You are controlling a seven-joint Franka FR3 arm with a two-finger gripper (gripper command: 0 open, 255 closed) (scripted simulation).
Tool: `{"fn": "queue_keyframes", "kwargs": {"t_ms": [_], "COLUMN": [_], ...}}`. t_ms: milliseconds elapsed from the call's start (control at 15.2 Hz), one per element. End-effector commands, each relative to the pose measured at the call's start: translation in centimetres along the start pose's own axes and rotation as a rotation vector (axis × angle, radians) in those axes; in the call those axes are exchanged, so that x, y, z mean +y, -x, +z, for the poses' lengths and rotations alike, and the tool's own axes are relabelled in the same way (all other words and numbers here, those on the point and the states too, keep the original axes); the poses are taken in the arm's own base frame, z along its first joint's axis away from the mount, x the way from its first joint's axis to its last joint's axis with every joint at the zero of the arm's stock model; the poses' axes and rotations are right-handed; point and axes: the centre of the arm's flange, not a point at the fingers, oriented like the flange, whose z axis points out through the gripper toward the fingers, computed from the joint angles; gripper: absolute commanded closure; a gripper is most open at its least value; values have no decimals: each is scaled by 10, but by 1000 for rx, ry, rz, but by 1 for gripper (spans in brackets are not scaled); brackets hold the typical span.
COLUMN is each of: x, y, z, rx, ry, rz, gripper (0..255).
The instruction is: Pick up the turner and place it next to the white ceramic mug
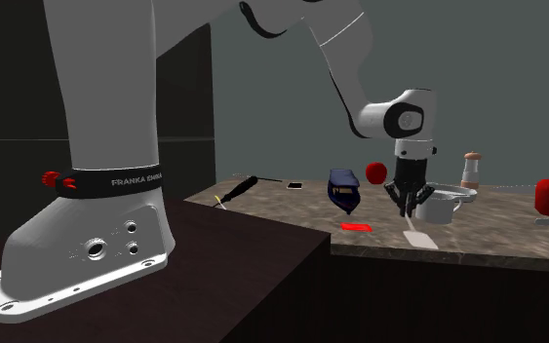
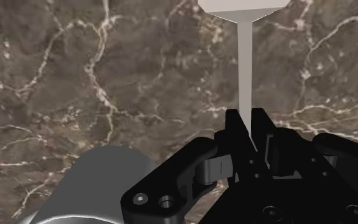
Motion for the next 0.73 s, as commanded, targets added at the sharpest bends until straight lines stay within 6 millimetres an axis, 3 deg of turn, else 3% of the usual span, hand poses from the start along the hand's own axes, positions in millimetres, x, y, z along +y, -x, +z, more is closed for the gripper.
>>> {"fn": "queue_keyframes", "kwargs": {"t_ms": [0, 594, 660], "x": [0, 0, 0], "y": [0, 0, 0], "z": [11, 18, 18], "rx": [0, 0, 0], "ry": [0, 0, 0], "rz": [0, 0, 0], "gripper": [255, 255, 0]}}
